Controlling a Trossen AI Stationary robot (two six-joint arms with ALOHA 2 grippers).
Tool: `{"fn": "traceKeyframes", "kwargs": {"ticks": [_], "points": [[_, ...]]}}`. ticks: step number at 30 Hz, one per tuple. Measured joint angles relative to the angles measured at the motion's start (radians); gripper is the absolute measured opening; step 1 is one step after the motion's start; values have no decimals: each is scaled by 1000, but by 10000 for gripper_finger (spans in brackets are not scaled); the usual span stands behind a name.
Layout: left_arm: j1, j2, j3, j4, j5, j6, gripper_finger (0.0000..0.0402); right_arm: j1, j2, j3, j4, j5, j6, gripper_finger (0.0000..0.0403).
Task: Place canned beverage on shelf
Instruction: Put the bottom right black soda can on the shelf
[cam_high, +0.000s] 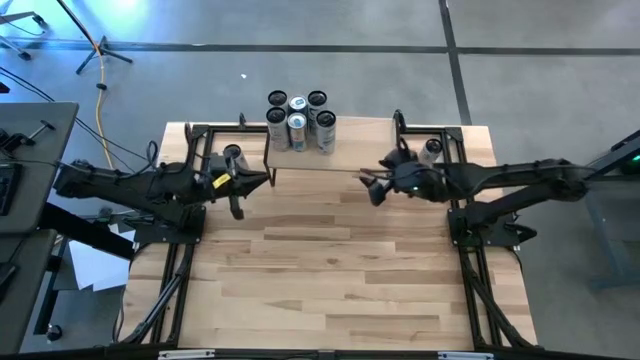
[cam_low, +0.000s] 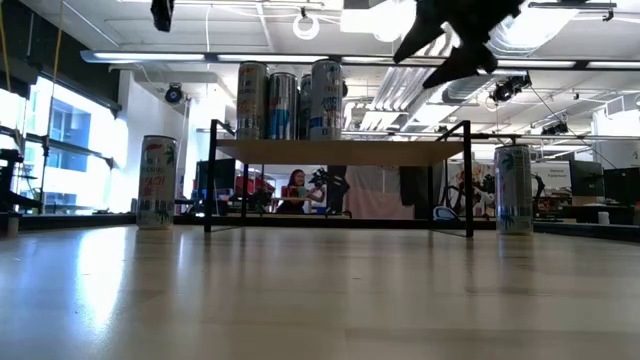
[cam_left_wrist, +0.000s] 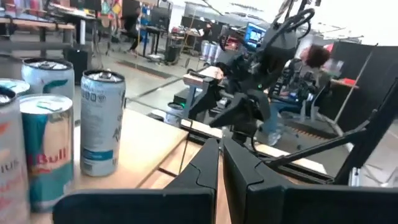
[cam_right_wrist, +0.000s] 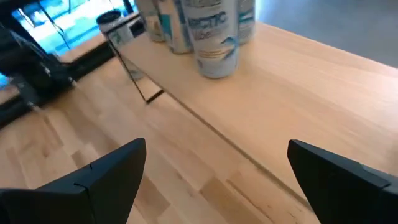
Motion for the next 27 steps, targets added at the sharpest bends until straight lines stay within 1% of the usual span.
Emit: {"fn": "traceKeyframes", "kwargs": {"ticks": [3,6,7,10,13,15,17,19,21,23,24,25,27], "points": [[40,-3,0,36,45,0,0,-13,-39,-14,7,-22,-15,378],[57,-3,0,86,51,33,0,-34,-41,-12,31,24,-22,378],[60,-6,0,108,54,56,0,-43,-41,-9,52,22,-43,378],[66,-13,0,147,62,136,0,-80,-30,-4,167,-35,-129,378],[96,-25,0,145,83,187,0,-109,-1,-4,260,-53,-126,377],[126,-43,0,135,134,189,0,-121,23,-4,265,-41,-134,366],[158,-66,0,112,204,189,0,-132,59,-4,256,2,-133,332],[188,-89,0,84,262,181,0,-146,97,-5,259,47,-128,267],[213,-121,0,30,305,173,0,-165,138,-5,285,55,-129,179],[233,-153,0,-17,330,169,0,-185,181,-5,334,31,-130,73],[242,-170,0,-43,337,162,0,-195,201,-5,376,13,-146,38],[249,-185,0,-59,343,156,0,-204,220,-5,429,-7,-171,22],[259,-217,0,-80,349,157,0,-228,259,-5,549,-35,-182,27]]}}
